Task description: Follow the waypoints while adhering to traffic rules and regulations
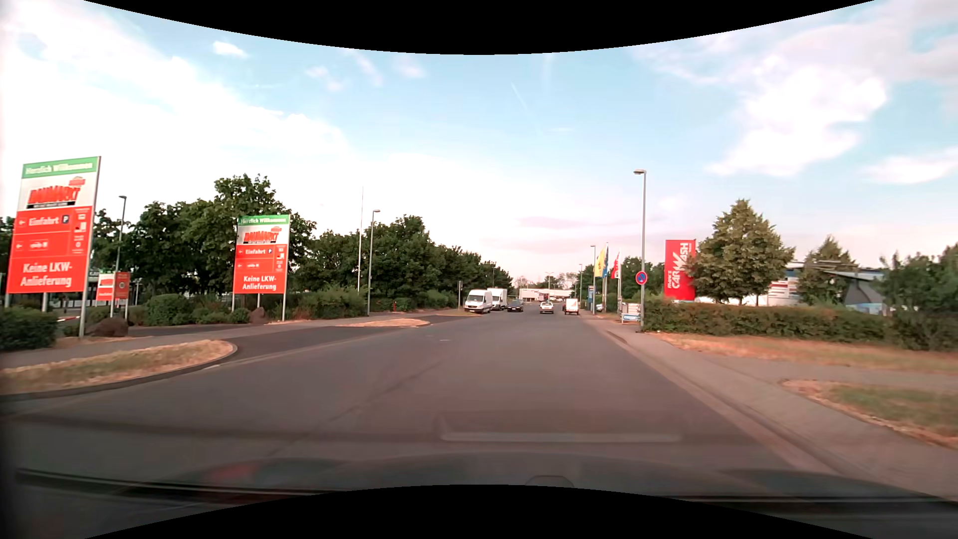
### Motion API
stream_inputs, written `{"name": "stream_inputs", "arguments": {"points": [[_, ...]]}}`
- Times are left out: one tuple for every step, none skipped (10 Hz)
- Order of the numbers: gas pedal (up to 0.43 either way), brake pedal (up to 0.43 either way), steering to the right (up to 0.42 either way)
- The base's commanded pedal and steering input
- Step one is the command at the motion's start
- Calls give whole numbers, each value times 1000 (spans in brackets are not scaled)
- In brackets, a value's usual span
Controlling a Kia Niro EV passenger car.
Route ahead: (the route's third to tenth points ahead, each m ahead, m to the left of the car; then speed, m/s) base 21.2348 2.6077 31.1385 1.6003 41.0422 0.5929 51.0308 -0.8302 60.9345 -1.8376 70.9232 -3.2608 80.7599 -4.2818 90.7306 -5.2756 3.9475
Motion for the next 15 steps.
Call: {"name": "stream_inputs", "arguments": {"points": [[248,0,115],[260,0,79],[260,0,47],[260,0,26],[260,0,10],[260,0,3],[260,0,2],[260,0,5],[260,0,10],[260,0,8],[260,0,8],[260,0,8],[260,0,8],[260,0,8],[260,0,8]]}}
